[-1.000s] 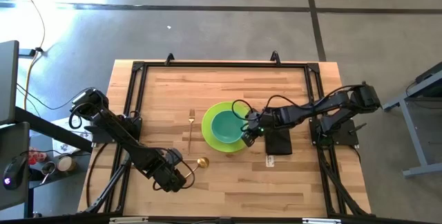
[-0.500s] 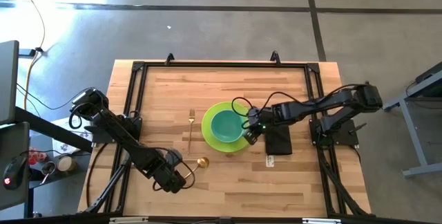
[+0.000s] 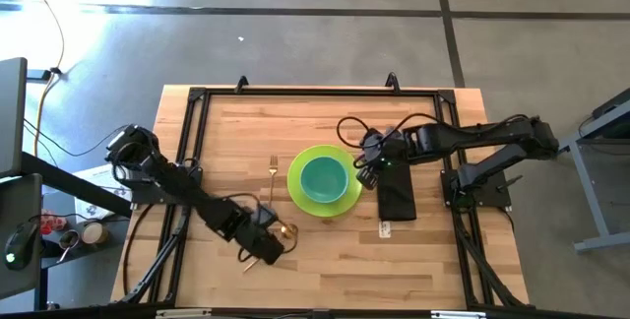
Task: Set table place
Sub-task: Put the gold spoon into the blue bowl
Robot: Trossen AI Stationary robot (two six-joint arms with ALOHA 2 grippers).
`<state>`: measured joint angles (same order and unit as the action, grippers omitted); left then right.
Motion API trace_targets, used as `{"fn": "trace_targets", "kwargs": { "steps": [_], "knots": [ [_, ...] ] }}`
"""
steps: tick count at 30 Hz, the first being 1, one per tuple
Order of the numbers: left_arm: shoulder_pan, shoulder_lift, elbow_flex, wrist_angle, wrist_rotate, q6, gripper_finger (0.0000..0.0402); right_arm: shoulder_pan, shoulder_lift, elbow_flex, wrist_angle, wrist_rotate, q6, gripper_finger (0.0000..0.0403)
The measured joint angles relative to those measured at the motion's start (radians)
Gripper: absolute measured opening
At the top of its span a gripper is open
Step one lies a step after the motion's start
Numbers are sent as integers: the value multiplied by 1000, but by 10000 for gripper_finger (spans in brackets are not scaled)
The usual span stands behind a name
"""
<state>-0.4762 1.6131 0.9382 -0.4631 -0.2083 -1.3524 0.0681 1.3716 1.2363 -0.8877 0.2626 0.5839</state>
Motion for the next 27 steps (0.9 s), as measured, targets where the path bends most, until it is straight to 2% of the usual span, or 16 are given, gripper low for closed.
{"fn": "trace_targets", "kwargs": {
  "steps": [3,9,17,20,24,27],
  "knots": [
    [44,41,1,81,36,75,187,3,0,14,-9,0,-9,0],
    [64,116,12,48,166,118,182,37,0,16,-16,0,-9,0],
    [63,194,35,62,136,67,169,60,0,16,-20,19,-2,0],
    [63,211,37,48,122,18,131,59,0,17,-22,19,1,0],
    [62,188,31,39,76,-5,27,59,0,17,-22,20,2,0],
    [63,144,28,63,16,-5,18,59,0,17,-22,20,2,0]
  ]
}}
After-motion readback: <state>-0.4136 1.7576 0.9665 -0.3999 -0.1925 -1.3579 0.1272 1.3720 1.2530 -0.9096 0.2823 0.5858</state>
